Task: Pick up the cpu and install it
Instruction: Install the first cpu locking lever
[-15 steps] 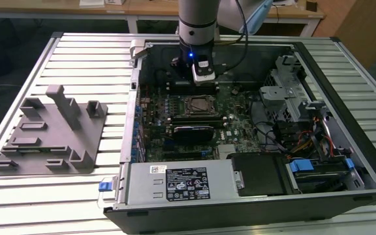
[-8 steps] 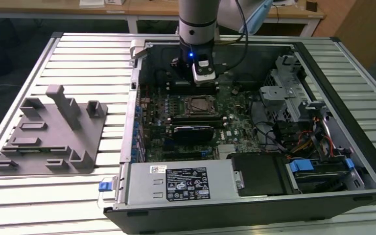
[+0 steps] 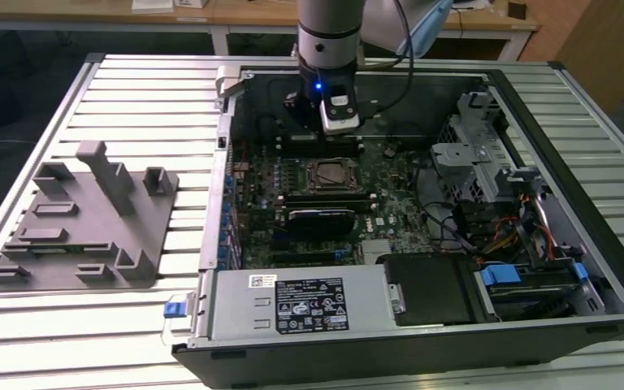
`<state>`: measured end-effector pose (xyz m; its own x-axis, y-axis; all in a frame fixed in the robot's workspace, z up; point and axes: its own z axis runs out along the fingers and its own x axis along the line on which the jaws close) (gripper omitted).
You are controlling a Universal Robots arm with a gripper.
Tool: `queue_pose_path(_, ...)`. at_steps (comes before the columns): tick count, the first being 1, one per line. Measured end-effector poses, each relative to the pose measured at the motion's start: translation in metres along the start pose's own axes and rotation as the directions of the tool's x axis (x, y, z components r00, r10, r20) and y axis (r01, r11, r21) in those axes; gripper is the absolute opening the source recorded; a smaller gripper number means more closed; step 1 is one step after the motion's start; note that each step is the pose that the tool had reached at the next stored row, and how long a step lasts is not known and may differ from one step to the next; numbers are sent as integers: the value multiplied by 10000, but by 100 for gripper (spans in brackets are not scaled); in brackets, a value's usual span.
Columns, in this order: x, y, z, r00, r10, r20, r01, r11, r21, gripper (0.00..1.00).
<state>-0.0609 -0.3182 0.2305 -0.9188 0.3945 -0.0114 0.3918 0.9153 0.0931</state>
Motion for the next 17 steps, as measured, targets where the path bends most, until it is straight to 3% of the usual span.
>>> queue_pose_path(2, -2, 1, -1, 10000, -4, 32, 4, 10000, 74, 11)
queue_pose_path(6, -5, 0, -1, 9999, -21, 145, 16, 9994, 346, 11)
queue_pose_path(9, -11, -7, -2, 9998, -32, 209, 22, 9988, 495, 11)
queue_pose_path(17, -53, -99, -10, 9997, -59, 247, 45, 9983, 588, 11)
